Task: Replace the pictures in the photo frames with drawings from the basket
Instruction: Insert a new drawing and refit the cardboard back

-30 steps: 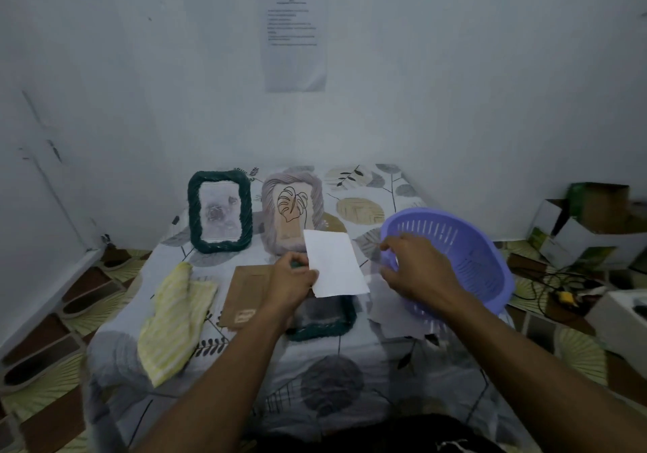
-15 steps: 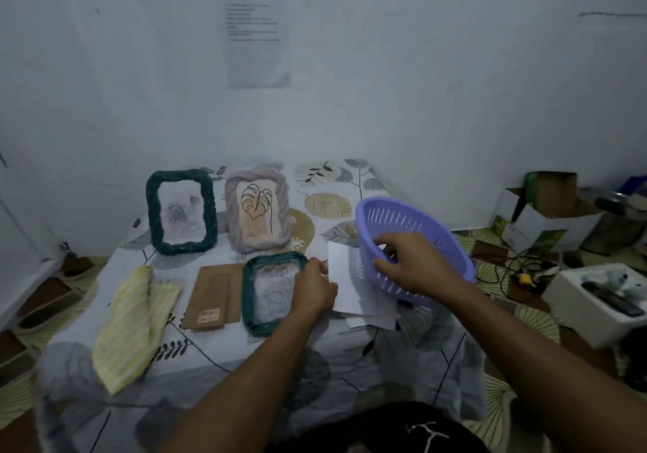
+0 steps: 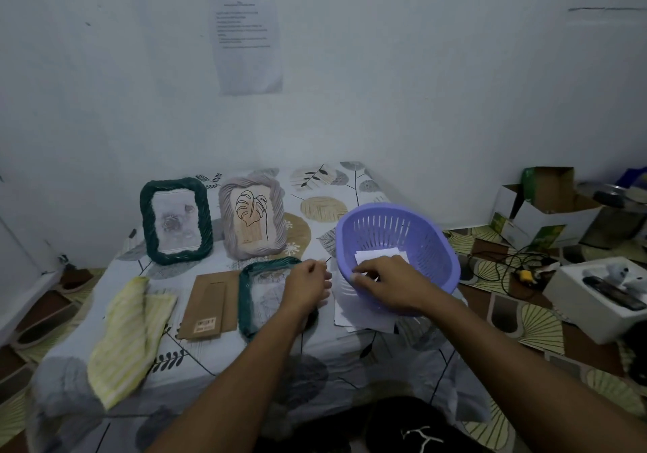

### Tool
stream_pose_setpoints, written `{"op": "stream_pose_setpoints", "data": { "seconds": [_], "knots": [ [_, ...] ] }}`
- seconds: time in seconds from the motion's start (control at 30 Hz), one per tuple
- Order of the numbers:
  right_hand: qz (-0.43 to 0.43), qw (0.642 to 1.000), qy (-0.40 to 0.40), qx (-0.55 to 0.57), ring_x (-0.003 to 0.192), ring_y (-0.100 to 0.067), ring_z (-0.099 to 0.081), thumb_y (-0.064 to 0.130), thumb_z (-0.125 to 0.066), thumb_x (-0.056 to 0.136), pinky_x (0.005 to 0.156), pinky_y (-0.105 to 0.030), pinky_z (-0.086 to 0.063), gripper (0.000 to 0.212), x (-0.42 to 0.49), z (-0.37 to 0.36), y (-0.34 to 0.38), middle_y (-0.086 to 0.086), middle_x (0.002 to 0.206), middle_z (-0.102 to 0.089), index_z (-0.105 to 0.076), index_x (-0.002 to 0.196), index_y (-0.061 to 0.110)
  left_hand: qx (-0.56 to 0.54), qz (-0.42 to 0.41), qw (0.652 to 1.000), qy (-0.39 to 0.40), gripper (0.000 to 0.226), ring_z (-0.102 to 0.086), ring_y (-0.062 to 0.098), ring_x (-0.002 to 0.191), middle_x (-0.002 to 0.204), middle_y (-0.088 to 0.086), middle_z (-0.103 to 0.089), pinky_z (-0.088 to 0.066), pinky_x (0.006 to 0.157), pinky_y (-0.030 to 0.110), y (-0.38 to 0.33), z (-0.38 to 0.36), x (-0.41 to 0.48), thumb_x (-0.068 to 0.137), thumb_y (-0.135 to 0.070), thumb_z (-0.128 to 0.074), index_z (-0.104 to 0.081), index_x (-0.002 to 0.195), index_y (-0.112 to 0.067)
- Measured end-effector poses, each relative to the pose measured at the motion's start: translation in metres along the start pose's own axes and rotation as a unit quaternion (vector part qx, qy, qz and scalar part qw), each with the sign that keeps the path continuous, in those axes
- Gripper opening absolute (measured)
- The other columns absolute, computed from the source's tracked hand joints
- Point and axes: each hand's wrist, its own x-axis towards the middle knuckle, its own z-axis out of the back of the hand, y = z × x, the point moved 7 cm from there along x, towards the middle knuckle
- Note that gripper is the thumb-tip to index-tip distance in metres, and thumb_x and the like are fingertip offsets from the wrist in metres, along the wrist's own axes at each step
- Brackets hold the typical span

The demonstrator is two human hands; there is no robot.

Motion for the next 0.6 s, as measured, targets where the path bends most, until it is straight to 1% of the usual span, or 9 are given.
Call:
{"op": "stream_pose_setpoints", "data": {
  "seconds": [0.03, 0.07, 0.13, 0.23, 0.3, 0.37, 0.47, 0.53, 0.6],
  "knots": [
    [-0.014, 1.000, -0.010, 0.015, 0.081, -0.025, -0.064, 0.034, -0.047, 0.099, 0.081, -0.042, -0.053, 0.034, 0.005, 0.006, -0.006, -0.010, 0.094, -0.072, -0.070, 0.099, 0.009, 0.016, -0.016, 1.000, -0.002, 0.027, -0.060, 0.023, 0.069, 0.084, 0.012, -0.064, -0.054, 0.064, 0.036, -0.008, -0.002, 0.002, 0.100, -0.026, -0.046, -0.061, 0.090, -0.005],
    [-0.035, 0.999, -0.023, 0.027, 0.079, -0.026, -0.065, 0.029, -0.046, 0.100, 0.081, -0.043, -0.053, 0.032, 0.011, 0.014, -0.016, -0.011, 0.091, -0.072, -0.070, 0.099, 0.009, 0.029, -0.026, 0.999, 0.004, 0.027, -0.063, 0.024, 0.078, 0.092, 0.013, -0.066, -0.056, 0.069, 0.037, -0.015, -0.007, 0.003, 0.100, -0.028, -0.047, -0.061, 0.096, -0.006],
    [-0.074, 0.996, -0.051, 0.018, 0.085, -0.027, -0.067, 0.021, -0.050, 0.098, 0.085, -0.042, -0.054, 0.025, 0.022, 0.028, -0.037, -0.012, 0.099, -0.072, -0.069, 0.110, 0.010, 0.042, -0.042, 0.998, 0.013, 0.023, -0.067, 0.027, 0.085, 0.101, 0.015, -0.066, -0.059, 0.066, 0.034, -0.025, -0.015, 0.007, 0.097, -0.027, -0.052, -0.059, 0.104, -0.006],
    [-0.139, 0.988, -0.031, -0.060, 0.101, -0.029, -0.064, 0.024, -0.062, 0.092, 0.086, -0.036, -0.051, 0.030, 0.036, 0.032, -0.070, -0.014, 0.114, -0.069, -0.066, 0.116, 0.007, 0.057, -0.042, 0.997, 0.010, 0.020, -0.066, 0.024, 0.077, 0.103, 0.016, -0.063, -0.056, 0.058, 0.030, -0.027, -0.021, 0.009, 0.094, -0.017, -0.059, -0.053, 0.111, -0.008],
    [-0.178, 0.979, 0.004, -0.102, 0.096, -0.031, -0.064, 0.030, -0.066, 0.088, 0.076, -0.034, -0.051, 0.035, 0.044, 0.024, -0.084, -0.016, 0.104, -0.069, -0.066, 0.110, 0.002, 0.046, -0.033, 0.998, 0.005, 0.021, -0.066, 0.022, 0.069, 0.100, 0.017, -0.064, -0.054, 0.054, 0.029, -0.026, -0.019, 0.009, 0.092, -0.013, -0.061, -0.051, 0.110, -0.011],
    [-0.197, 0.971, 0.036, -0.131, 0.084, -0.028, -0.059, 0.040, -0.069, 0.084, 0.063, -0.029, -0.044, 0.035, 0.048, 0.011, -0.086, -0.009, 0.084, -0.061, -0.057, 0.092, 0.008, 0.035, -0.031, 0.999, 0.006, 0.022, -0.065, 0.022, 0.064, 0.096, 0.018, -0.065, -0.053, 0.052, 0.029, -0.024, -0.019, 0.010, 0.092, -0.012, -0.063, -0.051, 0.110, -0.012],
    [-0.213, 0.963, 0.041, -0.161, 0.078, -0.023, -0.052, 0.050, -0.072, 0.077, 0.068, -0.029, -0.041, 0.043, 0.055, -0.002, -0.083, -0.005, 0.083, -0.054, -0.050, 0.087, 0.014, 0.028, -0.035, 0.999, 0.012, 0.022, -0.064, 0.021, 0.060, 0.091, 0.017, -0.065, -0.051, 0.049, 0.027, -0.023, -0.018, 0.012, 0.091, -0.011, -0.063, -0.052, 0.109, -0.011],
    [-0.234, 0.959, 0.041, -0.155, 0.083, -0.023, -0.057, 0.050, -0.077, 0.072, 0.073, -0.031, -0.048, 0.049, 0.057, -0.004, -0.084, -0.005, 0.090, -0.058, -0.054, 0.095, 0.013, 0.023, -0.039, 0.999, 0.016, 0.021, -0.063, 0.021, 0.059, 0.087, 0.016, -0.065, -0.050, 0.047, 0.026, -0.023, -0.018, 0.012, 0.091, -0.010, -0.063, -0.052, 0.108, -0.011],
    [-0.258, 0.956, 0.050, -0.127, 0.095, -0.027, -0.061, 0.047, -0.083, 0.067, 0.082, -0.036, -0.053, 0.063, 0.058, -0.002, -0.089, -0.008, 0.102, -0.061, -0.054, 0.109, 0.010, 0.022, -0.045, 0.999, 0.019, 0.020, -0.063, 0.020, 0.058, 0.085, 0.015, -0.064, -0.050, 0.047, 0.026, -0.023, -0.019, 0.013, 0.091, -0.011, -0.063, -0.052, 0.108, -0.011]
  ]
}}
